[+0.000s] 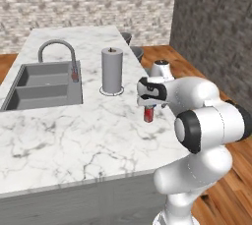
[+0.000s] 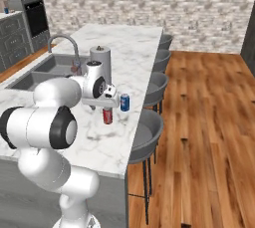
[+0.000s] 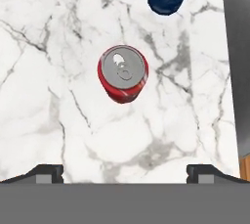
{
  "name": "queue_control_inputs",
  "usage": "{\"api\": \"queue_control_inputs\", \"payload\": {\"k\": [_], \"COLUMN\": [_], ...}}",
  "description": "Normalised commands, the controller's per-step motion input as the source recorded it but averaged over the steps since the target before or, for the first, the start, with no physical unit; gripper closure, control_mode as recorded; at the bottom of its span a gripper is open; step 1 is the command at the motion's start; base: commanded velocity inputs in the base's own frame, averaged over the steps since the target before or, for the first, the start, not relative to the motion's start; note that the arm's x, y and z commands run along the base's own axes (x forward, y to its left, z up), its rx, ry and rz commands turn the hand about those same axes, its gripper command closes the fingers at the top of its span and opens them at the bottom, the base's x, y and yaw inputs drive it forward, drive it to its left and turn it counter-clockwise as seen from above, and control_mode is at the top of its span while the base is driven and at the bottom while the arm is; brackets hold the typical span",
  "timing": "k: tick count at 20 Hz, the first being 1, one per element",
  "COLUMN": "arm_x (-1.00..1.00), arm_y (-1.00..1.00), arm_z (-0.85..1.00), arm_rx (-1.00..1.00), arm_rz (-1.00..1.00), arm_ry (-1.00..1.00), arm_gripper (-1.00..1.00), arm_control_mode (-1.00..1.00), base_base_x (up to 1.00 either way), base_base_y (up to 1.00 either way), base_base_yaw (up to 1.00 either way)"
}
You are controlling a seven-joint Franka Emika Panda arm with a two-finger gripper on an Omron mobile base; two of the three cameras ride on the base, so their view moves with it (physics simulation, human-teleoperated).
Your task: Four empty soda cans are scattered around the kitchen. Gather all the cans and cluster them next to the stove for recycling.
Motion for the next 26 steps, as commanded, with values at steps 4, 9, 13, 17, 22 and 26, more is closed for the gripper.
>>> {"api": "queue_control_inputs", "payload": {"k": [4, 9, 13, 17, 22, 26], "arm_x": [0.14, 0.19, 0.21, 0.20, 0.17, 0.20], "arm_y": [0.02, 0.00, 0.00, 0.00, 0.00, 0.00], "arm_z": [-0.13, -0.07, -0.09, -0.14, -0.15, -0.10], "arm_rx": [0.00, 0.00, 0.00, 0.00, 0.00, 0.00], "arm_rz": [0.00, 0.00, 0.00, 0.00, 0.00, 0.00], "arm_ry": [0.00, 0.00, 0.00, 0.01, 0.01, 0.00], "arm_gripper": [-1.00, -1.00, -1.00, -1.00, -1.00, -1.00], "arm_control_mode": [-1.00, -1.00, -1.00, -1.00, -1.00, -1.00], "base_base_x": [0.00, 0.00, 0.00, 0.00, 0.00, 0.00], "base_base_y": [0.00, 0.00, 0.00, 0.00, 0.00, 0.00], "base_base_yaw": [0.00, 0.00, 0.00, 0.00, 0.00, 0.00]}}
